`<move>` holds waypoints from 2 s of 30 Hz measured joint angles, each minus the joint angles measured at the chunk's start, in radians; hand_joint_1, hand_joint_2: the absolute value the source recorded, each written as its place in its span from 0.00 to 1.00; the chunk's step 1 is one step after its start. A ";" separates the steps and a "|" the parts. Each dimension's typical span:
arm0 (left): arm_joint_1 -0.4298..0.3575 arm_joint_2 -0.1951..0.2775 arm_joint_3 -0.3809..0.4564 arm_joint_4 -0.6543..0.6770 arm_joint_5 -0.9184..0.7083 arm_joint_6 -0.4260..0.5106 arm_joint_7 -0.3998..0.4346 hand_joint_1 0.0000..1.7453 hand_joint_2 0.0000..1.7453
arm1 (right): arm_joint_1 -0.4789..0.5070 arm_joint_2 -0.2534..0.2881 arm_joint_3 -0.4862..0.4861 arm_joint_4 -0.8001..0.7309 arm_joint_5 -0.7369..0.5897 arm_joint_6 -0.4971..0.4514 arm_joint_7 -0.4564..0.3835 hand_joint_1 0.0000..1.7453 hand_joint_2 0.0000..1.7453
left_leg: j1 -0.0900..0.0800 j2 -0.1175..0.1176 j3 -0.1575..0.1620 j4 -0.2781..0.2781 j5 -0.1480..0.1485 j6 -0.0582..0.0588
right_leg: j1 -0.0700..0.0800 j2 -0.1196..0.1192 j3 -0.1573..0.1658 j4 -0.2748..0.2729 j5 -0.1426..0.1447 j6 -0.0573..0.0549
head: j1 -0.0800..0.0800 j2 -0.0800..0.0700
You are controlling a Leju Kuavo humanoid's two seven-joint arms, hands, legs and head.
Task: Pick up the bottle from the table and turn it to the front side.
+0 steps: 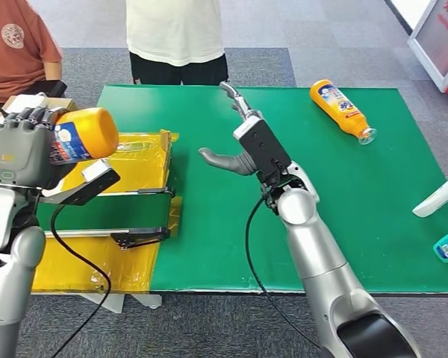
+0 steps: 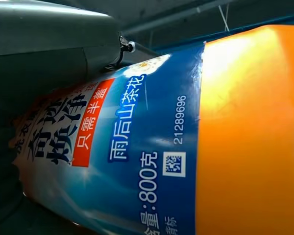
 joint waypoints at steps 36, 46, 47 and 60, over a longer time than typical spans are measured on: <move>0.056 -0.070 -0.005 0.479 0.042 -0.015 -0.094 1.00 1.00 | -0.018 0.007 -0.035 -0.051 0.045 0.002 -0.009 0.00 1.00 | 0.000 -0.002 0.001 0.000 0.000 0.000 | 0.000 -0.002 0.003 0.000 -0.001 0.001 | 0.000 0.000; 0.050 -0.093 0.001 0.513 0.061 -0.014 -0.096 0.00 1.00 | -0.020 0.010 -0.035 -0.051 0.046 0.003 -0.009 0.00 1.00 | 0.000 -0.005 0.006 0.000 0.001 0.002 | -0.001 -0.004 0.010 -0.001 -0.001 0.002 | 0.000 0.000; 0.051 -0.094 0.002 0.514 0.064 -0.014 -0.097 0.00 1.00 | -0.020 0.010 -0.035 -0.051 0.046 0.003 -0.009 0.00 1.00 | 0.000 -0.005 0.006 0.000 0.001 0.002 | -0.001 -0.004 0.010 -0.001 -0.001 0.002 | 0.000 0.000; 0.056 -0.099 0.018 0.517 0.084 -0.016 -0.101 0.00 1.00 | -0.020 0.011 -0.035 -0.051 0.046 0.003 -0.010 0.00 1.00 | 0.000 -0.007 0.007 0.000 0.002 0.003 | -0.001 -0.007 0.013 -0.001 -0.001 0.003 | 0.000 0.000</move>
